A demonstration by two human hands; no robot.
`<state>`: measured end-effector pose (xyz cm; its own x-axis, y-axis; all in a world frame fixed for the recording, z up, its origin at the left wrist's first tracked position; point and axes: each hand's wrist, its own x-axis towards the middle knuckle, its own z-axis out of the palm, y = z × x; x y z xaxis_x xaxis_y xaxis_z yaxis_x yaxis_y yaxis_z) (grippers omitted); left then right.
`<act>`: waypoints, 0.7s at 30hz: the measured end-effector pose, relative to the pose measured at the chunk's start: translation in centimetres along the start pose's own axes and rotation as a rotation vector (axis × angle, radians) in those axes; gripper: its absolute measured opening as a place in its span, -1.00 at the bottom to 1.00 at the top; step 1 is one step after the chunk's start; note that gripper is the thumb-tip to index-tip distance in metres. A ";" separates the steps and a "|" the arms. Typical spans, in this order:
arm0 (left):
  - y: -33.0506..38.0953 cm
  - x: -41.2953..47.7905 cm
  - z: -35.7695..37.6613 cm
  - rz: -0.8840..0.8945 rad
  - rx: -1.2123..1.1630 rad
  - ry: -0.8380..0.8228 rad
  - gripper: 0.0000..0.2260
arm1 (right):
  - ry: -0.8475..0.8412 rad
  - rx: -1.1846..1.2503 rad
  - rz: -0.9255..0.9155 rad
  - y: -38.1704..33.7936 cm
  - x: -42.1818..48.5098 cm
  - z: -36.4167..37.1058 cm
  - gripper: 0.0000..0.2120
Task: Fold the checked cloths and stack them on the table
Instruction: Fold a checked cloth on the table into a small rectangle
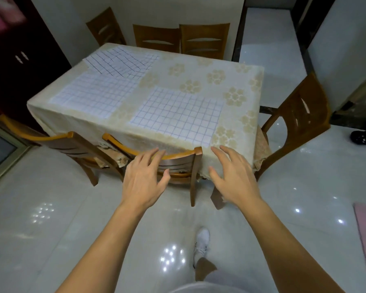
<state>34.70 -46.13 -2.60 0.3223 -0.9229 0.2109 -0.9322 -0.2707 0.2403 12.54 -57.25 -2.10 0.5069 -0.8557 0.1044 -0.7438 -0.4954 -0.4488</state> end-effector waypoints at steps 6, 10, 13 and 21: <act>-1.9 9.9 1.1 -0.059 0.034 -0.044 -0.47 | -0.016 0.040 -0.054 1.4 11.9 0.3 -0.46; -2.7 15.4 2.8 -0.048 0.037 -0.079 -0.47 | -0.012 0.025 -0.093 2.6 18.2 0.8 -0.50; -3.9 18.2 4.0 -0.031 0.042 -0.091 -0.47 | -0.040 0.034 -0.098 3.1 21.3 1.7 -0.52; -9.7 25.6 7.3 0.119 0.048 -0.165 -0.48 | -0.129 0.057 -0.113 3.0 27.3 5.7 -0.47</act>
<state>50.81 -69.13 -6.42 0.1817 -0.9804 0.0761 -0.9701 -0.1661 0.1768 26.59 -81.24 -5.64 0.6401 -0.7670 0.0438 -0.6551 -0.5747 -0.4905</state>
